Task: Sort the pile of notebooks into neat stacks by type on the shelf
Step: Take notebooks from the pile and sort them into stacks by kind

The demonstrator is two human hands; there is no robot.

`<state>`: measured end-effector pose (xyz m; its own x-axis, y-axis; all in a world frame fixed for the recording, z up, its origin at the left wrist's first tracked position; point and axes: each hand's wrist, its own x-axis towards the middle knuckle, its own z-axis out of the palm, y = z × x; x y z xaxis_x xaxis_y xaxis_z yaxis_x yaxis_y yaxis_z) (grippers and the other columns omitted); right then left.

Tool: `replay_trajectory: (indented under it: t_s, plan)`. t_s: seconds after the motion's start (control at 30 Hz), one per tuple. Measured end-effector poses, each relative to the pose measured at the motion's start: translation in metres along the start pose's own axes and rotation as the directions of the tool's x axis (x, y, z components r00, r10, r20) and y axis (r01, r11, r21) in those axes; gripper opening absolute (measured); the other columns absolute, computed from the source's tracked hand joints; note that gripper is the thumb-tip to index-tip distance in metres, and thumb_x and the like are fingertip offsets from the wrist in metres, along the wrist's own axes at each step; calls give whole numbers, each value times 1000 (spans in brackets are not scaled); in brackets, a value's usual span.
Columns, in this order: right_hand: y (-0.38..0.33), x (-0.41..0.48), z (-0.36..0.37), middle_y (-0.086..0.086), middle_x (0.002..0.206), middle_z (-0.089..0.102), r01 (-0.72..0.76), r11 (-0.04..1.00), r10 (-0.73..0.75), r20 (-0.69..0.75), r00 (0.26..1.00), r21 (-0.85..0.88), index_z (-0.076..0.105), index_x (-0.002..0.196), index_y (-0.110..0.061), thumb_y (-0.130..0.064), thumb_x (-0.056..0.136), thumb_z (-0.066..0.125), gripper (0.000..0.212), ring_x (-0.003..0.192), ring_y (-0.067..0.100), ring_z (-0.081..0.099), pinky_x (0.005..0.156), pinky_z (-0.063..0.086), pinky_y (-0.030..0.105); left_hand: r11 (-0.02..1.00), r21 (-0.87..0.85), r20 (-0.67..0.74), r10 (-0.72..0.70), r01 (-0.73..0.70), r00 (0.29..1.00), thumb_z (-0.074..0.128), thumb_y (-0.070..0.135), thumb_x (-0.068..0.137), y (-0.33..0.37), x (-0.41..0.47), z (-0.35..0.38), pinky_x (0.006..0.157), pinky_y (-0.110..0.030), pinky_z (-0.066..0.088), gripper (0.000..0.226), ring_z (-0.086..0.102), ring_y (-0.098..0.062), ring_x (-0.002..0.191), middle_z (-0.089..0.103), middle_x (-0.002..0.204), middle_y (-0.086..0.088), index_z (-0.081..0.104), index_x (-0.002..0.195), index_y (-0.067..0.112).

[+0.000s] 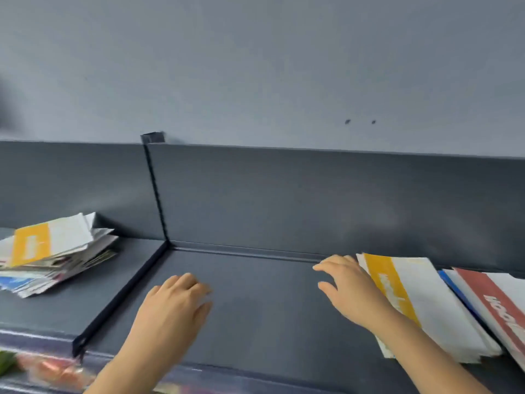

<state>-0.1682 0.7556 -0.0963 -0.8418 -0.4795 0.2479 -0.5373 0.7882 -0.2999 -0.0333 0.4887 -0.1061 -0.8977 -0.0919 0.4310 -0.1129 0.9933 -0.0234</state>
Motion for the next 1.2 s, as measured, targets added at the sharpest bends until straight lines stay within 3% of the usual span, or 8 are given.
replay_trajectory:
  t_s: [0.13, 0.3, 0.4, 0.57, 0.87, 0.97, 1.07, 1.2]
  plan:
    - [-116, 33, 59, -14, 135, 47, 148, 988, -152, 89, 984, 52, 51, 133, -25, -25, 96, 50, 37, 127, 10, 36, 104, 31, 24, 980, 93, -23, -176, 177, 984, 75, 35, 72, -123, -58, -23, 49, -31, 51, 8, 66, -22, 64, 63, 72, 7, 72, 76, 29]
    - [-228, 70, 113, -13, 137, 45, 240, 966, -256, 208, 944, 97, 47, 135, -29, -28, 96, 48, 39, 130, 15, 34, 106, 35, 31, 901, 160, 130, -425, 404, 896, 85, 31, 68, -232, -118, -52, 57, -32, 56, 23, 69, -18, 75, 71, 85, 8, 77, 89, 30]
    - [-282, 92, 135, -10, 138, 46, 300, 949, -316, 244, 917, 100, 46, 138, -25, -28, 97, 46, 40, 130, 15, 34, 105, 32, 29, 876, 199, 118, -467, 439, 877, 91, 31, 58, -271, -138, -60, 53, -32, 56, 32, 70, -20, 71, 73, 83, 6, 77, 87, 28]
    - [-335, 128, 174, -4, 139, 47, 272, 941, -322, 286, 903, 199, 44, 138, -20, -33, 96, 50, 45, 131, 16, 37, 106, 34, 31, 861, 157, 132, -504, 484, 853, 46, 44, 97, -313, -136, -42, 101, -28, 42, 41, 48, -13, 127, 52, 137, 12, 50, 137, 35]
    - [-388, 244, 220, 5, 130, 53, 92, 910, -188, 203, 961, 405, 49, 132, -13, -43, 94, 50, 48, 122, 24, 46, 93, 41, 34, 824, 8, 258, -550, 567, 794, 39, 44, 100, -386, -63, 2, 101, -25, 41, 42, 48, -10, 124, 53, 135, 11, 47, 138, 29]
    - [-402, 282, 229, 5, 107, 53, 43, 933, -139, 248, 959, 356, 53, 109, -9, -50, 92, 47, 45, 108, 26, 49, 76, 40, 33, 701, -203, 353, -598, 683, 719, 43, 44, 99, -408, -38, 19, 92, -26, 44, 36, 57, -13, 104, 62, 114, 7, 57, 121, 20]
    - [-418, 308, 235, 5, 115, 56, 13, 961, -113, 349, 930, 278, 53, 111, -7, -56, 87, 52, 54, 107, 25, 52, 80, 43, 35, 542, -339, 407, -653, 769, 639, 43, 46, 98, -429, -16, 33, 71, -30, 43, 37, 49, -15, 72, 55, 82, 1, 53, 86, 13]
    - [-437, 327, 245, 2, 119, 64, 25, 984, -109, 481, 870, 177, 60, 117, -15, -53, 77, 67, 56, 110, 22, 58, 88, 50, 35, 184, -488, 543, -701, 853, 462, 45, 48, 97, -458, 7, 47, 81, -32, 49, 47, 59, -23, 88, 58, 97, -9, 59, 108, 4]
